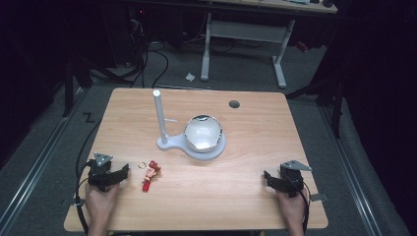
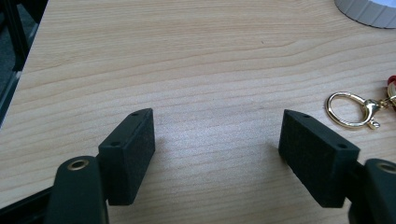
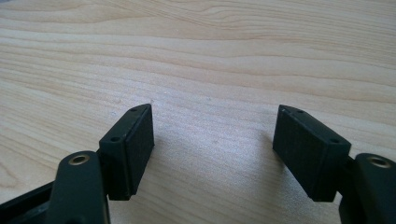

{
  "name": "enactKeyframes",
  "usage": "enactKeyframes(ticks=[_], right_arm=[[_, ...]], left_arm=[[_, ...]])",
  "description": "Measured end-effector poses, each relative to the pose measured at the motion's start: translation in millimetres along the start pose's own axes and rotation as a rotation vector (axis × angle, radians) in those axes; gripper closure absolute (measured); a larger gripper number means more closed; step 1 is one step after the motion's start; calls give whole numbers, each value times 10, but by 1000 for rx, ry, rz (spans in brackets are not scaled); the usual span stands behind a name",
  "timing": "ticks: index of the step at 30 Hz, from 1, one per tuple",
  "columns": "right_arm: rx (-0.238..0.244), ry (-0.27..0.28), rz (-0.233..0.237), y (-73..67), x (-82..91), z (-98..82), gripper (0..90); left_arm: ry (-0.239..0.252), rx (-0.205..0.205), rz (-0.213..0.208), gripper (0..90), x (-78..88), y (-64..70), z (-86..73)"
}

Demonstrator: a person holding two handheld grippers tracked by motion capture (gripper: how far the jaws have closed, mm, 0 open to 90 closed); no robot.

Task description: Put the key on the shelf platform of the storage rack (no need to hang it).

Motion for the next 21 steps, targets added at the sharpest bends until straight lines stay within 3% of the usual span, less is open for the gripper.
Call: enactKeyframes(ticks=[21], right_arm=[[0, 0, 0, 0, 0, 0, 294]], left_arm=[[-4, -11, -16, 249, -4, 3, -1]])
Point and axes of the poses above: each handheld gripper's, and its own axes: x roughly backward along the jaws, z roughly out of its top, y roughly to its right, the point moved 6 cm from there along -x, roughly forward along the jaws, and after that the axes turned 10 degrees about -z, right-handed, at the moved point
